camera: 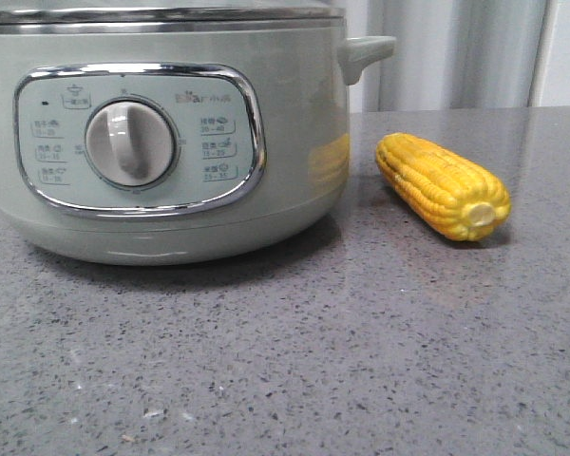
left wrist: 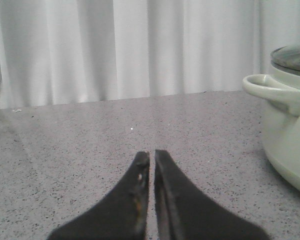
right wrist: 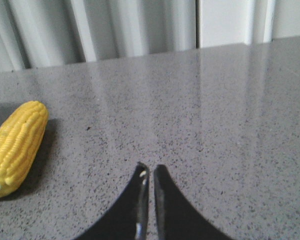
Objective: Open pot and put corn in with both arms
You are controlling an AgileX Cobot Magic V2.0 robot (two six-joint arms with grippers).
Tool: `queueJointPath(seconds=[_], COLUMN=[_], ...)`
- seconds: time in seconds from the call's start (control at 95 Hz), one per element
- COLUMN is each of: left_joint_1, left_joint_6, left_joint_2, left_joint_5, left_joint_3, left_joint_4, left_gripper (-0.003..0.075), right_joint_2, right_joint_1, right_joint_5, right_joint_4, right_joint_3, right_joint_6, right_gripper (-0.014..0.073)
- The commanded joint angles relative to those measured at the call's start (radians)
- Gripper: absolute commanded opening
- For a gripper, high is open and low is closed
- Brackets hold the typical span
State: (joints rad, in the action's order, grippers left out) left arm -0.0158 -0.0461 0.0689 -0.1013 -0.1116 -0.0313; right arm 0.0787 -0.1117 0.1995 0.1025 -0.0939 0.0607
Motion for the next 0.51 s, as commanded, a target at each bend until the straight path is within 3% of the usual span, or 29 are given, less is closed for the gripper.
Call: queueJointPath(seconds=[0.0,0.326,0.4,0.495], left_joint_1=[-0.002,-0.002,-0.002,0.000], left_joint_6=[0.005,0.005,0.005,0.014], left_joint_2=[0.065,0.235,0.268,0.312], left_joint_5=[0.080,0.185,0.232,0.293], left_joint_3=[-0.065,-0.147,-0.157,-0.171], left_joint_4=[0.000,0.002,0.002,0.002], left_gripper=[-0.0020,-0.0015,0.0027,0.0139], right_joint_2=[0.066,0.230,0.239,0.238], right_joint_1=[-0.004,-0.004,-0.004,-0.004], right_joint_5=[-0.007,0.042,0.038,0.036], right_joint_4=[0.002,0.020,0.064,0.103], right_joint_3=[-0.080,-0.190,-0.190,-0.190], right_joint_6=[0.003,0.003,0.003,0.003], right_gripper=[-0.0048,-0.0047,-0.0047,-0.0047])
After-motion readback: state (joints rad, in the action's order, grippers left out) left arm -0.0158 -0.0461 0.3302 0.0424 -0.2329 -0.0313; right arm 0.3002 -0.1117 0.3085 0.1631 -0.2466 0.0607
